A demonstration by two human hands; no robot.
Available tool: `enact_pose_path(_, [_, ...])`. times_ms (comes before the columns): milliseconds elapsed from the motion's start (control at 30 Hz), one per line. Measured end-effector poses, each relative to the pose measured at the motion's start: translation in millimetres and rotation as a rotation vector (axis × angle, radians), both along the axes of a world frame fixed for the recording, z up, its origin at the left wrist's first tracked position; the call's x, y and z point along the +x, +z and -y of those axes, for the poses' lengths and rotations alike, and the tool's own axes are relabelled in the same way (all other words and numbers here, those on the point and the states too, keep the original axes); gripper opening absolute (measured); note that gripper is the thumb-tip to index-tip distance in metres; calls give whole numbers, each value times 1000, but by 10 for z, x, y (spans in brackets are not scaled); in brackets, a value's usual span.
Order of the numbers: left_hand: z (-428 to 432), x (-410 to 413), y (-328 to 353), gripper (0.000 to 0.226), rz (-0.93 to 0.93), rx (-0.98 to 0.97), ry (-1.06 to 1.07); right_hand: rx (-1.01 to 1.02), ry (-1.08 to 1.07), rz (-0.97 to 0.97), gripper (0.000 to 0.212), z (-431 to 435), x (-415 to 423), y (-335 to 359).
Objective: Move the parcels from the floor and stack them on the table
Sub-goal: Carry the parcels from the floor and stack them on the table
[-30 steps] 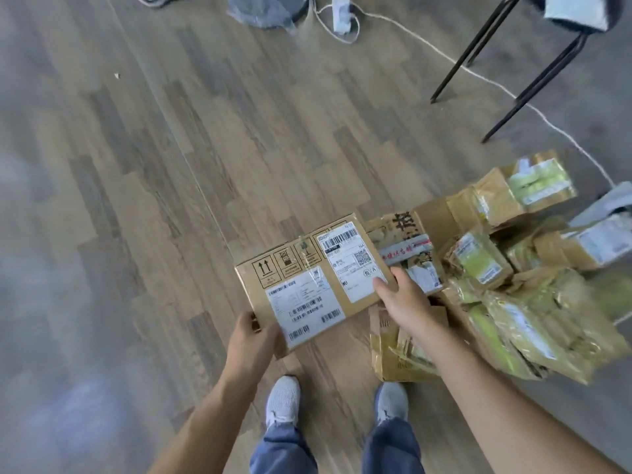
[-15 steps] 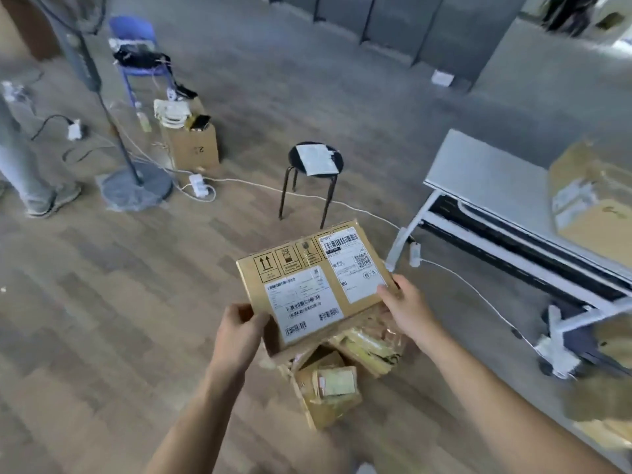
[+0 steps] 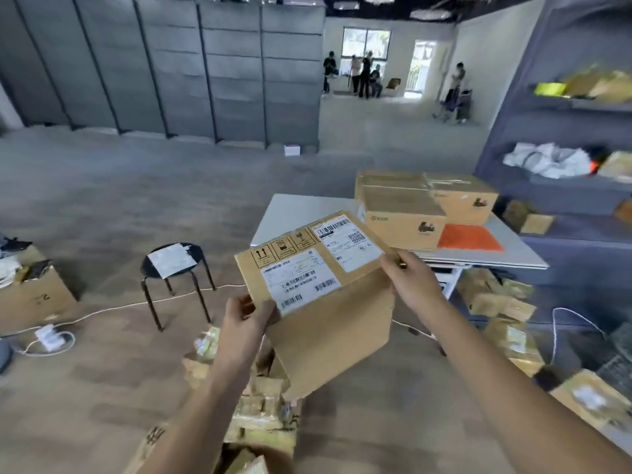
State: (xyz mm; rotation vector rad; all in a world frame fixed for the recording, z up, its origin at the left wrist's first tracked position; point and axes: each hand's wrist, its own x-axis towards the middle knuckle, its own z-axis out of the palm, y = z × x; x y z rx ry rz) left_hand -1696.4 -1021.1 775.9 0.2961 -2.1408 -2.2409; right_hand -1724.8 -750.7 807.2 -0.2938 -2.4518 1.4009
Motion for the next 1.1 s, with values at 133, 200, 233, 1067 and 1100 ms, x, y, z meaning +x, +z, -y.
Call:
enact_pose_path(133, [-1047,33,132,27,-16,49,-163,-51,-63,-61,17,-1023,151,207])
enact_pose_path(200, [-1477,59,155,22,-38,59,-235,-65,-106,-92,9,-1450,220,283])
enact_pose_path(233, [-1670,52,169,30,-52,56,-258,-66,-129,-97,9,-1651,245,314])
enact_pose_path(1067, [-4926,-2725,15,50,145,90,-678,183,-456,31,30,-4962,-1387,534])
enact_pose_path(1100, [-5029,-2810,41,54,135,84,-689,185,-460,45,28,-5061,-1469,537])
